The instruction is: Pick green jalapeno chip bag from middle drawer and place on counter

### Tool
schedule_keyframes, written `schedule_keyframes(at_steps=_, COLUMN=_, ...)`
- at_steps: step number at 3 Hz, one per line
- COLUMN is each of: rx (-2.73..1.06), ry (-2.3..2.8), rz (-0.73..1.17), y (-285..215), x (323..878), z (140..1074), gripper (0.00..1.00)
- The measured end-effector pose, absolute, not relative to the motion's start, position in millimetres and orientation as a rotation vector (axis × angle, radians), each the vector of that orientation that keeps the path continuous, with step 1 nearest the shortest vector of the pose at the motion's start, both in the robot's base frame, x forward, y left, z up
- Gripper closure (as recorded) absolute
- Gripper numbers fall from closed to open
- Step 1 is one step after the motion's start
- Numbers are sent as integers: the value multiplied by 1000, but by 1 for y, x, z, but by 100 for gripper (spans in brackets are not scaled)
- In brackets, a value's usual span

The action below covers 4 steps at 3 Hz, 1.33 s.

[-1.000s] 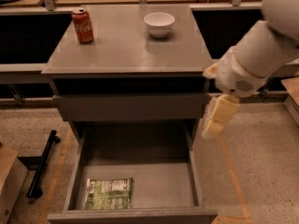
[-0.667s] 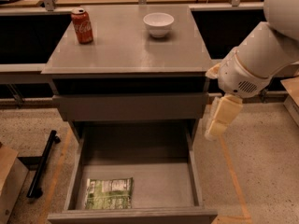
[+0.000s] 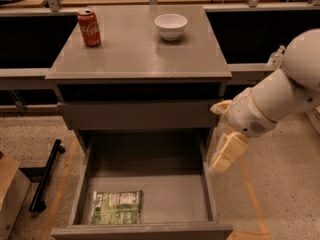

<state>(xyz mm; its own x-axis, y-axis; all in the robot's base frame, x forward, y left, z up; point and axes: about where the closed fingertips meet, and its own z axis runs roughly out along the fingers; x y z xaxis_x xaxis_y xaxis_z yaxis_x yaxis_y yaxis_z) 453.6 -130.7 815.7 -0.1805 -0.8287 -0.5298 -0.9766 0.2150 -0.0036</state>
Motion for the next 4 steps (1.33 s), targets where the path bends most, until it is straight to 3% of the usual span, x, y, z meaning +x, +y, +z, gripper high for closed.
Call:
schedule_keyframes(at_steps=3, rx=-1598, ry=1872, rz=923, y=9, x=470, z=676, gripper=0)
schedule_keyframes(at_steps=4, rx=-1599, ry=1872, rz=924, y=9, x=470, z=676, gripper=0)
